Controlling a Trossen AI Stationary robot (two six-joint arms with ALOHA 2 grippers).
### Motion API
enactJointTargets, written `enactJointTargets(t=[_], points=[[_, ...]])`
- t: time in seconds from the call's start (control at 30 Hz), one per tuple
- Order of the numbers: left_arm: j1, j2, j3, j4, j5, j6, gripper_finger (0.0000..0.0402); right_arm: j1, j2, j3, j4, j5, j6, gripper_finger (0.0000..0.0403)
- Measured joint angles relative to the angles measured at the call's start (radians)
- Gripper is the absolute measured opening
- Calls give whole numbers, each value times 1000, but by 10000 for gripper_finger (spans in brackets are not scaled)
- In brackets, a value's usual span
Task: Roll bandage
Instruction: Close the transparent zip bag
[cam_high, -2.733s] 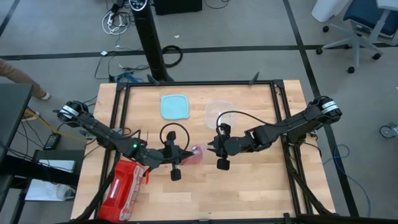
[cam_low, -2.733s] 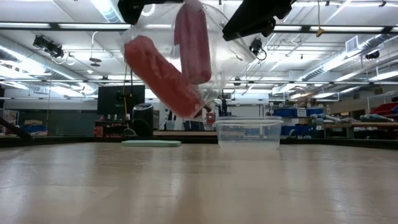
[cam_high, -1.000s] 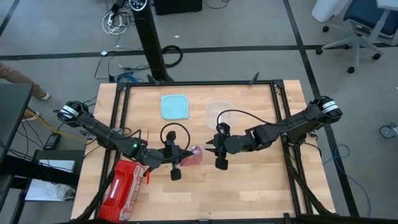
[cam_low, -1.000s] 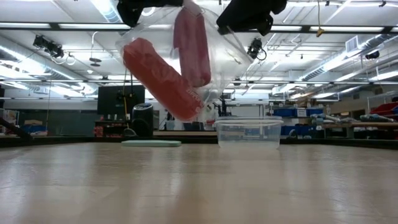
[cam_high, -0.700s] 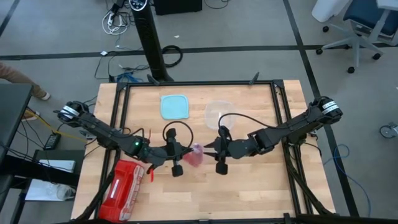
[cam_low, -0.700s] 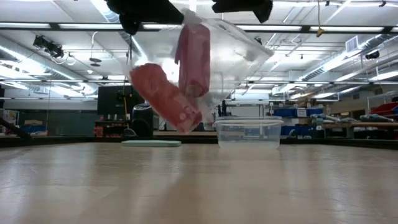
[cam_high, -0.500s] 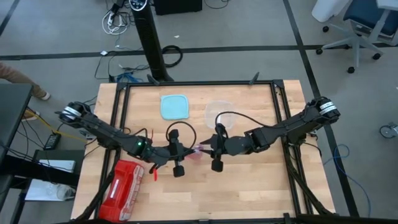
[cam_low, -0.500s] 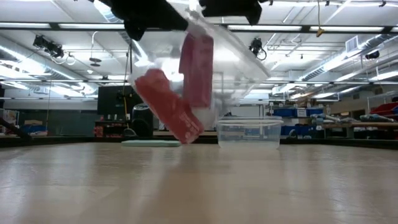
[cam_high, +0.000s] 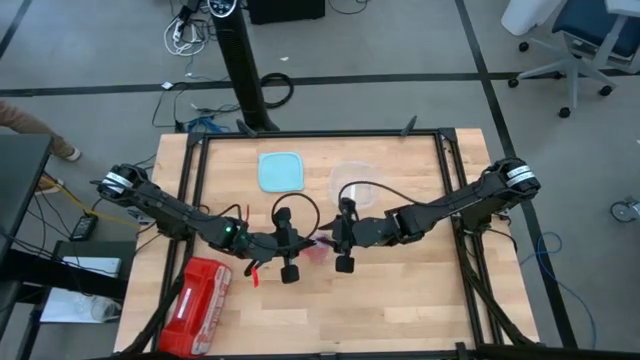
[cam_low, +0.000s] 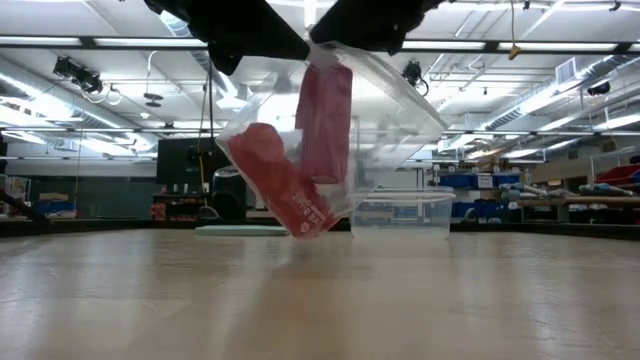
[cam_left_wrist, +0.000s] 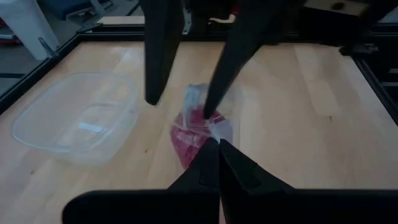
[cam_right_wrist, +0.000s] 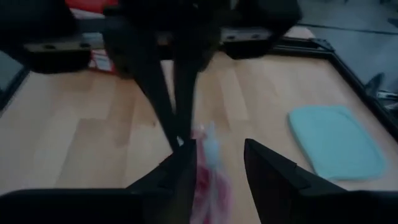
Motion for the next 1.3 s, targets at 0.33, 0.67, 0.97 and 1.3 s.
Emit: enactJointTargets(t=[0.33, 0.67, 0.97, 1.3], points=[[-1, 0, 0, 12, 15, -1, 0, 3, 9, 0, 23, -7, -17, 93], [-2, 0, 0, 0, 15, -1, 0, 5, 9, 0, 2, -14, -35, 16], [-2, 0, 0, 1, -27, -12, 8, 7, 8, 0, -5, -14, -26, 29], [0, 0, 0, -2, -53, -60, 99, 18, 7, 0, -44, -22, -25, 27]])
